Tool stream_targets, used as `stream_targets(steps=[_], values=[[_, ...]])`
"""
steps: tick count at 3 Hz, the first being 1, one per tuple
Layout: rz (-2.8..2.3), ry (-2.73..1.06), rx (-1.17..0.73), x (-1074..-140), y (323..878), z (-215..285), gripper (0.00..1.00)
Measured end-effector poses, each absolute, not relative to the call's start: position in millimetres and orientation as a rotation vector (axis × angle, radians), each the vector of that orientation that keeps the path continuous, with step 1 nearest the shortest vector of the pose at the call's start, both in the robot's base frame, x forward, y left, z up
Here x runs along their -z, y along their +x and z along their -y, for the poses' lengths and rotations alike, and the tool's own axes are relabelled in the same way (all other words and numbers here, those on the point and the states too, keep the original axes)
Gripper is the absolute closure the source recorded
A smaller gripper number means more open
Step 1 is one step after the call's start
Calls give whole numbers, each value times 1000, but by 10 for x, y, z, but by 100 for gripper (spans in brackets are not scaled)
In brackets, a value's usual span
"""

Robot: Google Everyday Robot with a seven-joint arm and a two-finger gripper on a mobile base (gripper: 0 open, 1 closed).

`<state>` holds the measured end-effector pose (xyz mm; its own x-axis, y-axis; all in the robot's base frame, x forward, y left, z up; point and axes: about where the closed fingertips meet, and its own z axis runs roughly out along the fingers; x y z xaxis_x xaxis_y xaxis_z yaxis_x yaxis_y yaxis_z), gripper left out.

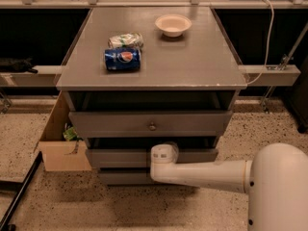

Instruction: Open middle drawer

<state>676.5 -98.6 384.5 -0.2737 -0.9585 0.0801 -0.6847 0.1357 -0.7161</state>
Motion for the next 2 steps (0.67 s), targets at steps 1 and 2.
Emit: stream_targets(steps=[1,2], values=[[-2028,-1571,929,-3872,6714,1014,100],[-2029,-1570,931,-3868,6717,1016,100]])
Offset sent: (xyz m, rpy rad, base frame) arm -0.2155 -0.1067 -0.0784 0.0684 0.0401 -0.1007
